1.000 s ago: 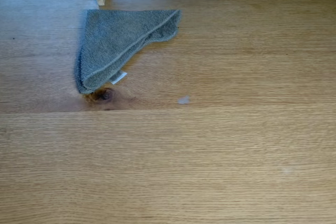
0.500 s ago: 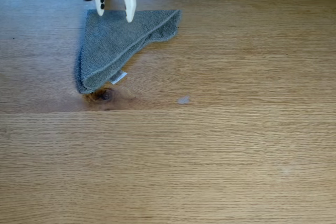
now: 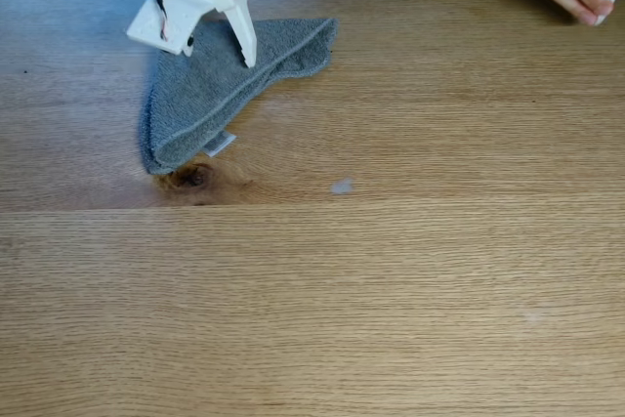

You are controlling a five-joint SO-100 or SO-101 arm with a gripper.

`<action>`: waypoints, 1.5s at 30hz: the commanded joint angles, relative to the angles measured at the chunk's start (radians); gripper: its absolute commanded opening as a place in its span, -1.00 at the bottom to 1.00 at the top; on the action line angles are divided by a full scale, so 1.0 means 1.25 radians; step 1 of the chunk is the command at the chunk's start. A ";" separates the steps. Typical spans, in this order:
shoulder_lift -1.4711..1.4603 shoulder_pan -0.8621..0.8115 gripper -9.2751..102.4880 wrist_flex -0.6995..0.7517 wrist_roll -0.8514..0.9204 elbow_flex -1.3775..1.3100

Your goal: Clean the area in front of the robot

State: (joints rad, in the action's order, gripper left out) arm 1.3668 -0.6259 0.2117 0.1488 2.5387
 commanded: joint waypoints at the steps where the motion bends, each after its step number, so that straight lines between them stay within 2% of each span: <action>1: -0.049 0.000 -0.19 -0.077 0.036 -0.067; 8: -0.145 0.002 -0.31 -0.145 0.082 -0.076; 19: -0.156 0.011 -0.84 -0.148 0.097 -0.076; 25: -0.054 0.011 -0.84 -0.145 0.087 -0.069; 30: 0.118 0.037 -0.84 -0.106 0.065 -0.065; 34: 0.274 0.114 -0.84 -0.053 0.033 -0.065; 39: 0.443 0.271 -0.84 0.056 -0.005 -0.065; 42: 0.506 0.385 -0.84 0.157 -0.023 -0.065; 45: 0.522 0.490 -0.84 0.191 -0.054 -0.064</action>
State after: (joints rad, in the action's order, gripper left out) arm 1.9190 -0.1427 0.4203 0.1150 2.4712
